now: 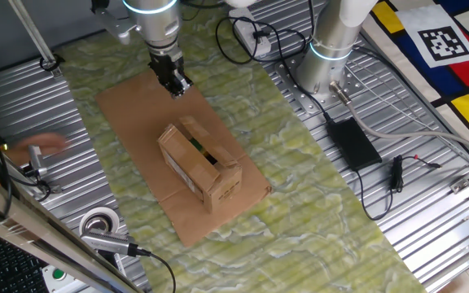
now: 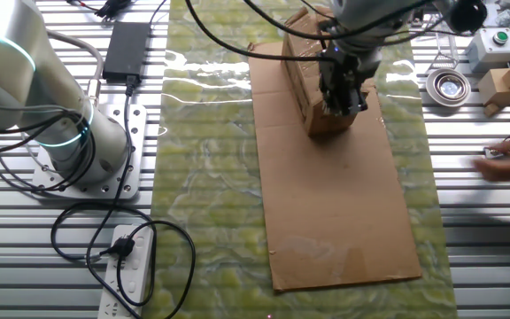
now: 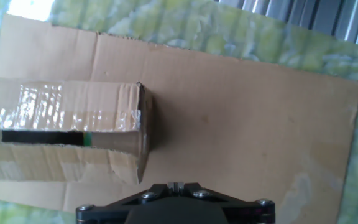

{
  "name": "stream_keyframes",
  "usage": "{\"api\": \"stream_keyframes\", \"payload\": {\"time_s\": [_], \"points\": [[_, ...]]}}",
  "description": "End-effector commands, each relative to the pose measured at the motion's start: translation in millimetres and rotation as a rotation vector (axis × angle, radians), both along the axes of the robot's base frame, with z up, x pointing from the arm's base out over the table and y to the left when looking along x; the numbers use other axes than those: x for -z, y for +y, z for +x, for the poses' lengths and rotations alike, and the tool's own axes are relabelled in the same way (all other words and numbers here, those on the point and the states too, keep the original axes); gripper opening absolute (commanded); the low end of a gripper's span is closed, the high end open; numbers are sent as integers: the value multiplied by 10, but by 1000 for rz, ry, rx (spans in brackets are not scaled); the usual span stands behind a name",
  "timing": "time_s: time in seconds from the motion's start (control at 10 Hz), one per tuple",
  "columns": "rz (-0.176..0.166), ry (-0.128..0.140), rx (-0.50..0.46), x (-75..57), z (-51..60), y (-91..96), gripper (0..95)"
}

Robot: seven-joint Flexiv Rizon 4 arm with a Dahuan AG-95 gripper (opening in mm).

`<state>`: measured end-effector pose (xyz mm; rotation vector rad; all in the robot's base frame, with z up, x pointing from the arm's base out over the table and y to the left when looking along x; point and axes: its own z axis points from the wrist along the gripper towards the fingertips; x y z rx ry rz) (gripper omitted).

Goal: Open a box

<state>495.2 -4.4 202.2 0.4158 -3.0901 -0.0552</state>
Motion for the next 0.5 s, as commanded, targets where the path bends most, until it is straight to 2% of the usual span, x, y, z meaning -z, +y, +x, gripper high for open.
{"api": "stream_keyframes", "payload": {"time_s": [0.1,0.2,0.3,0.5], "points": [[-6,20,50,17,26,77,0],[-17,29,50,17,41,100,0],[-9,31,50,20,57,123,0],[-17,4,34,48,151,255,0]]}}
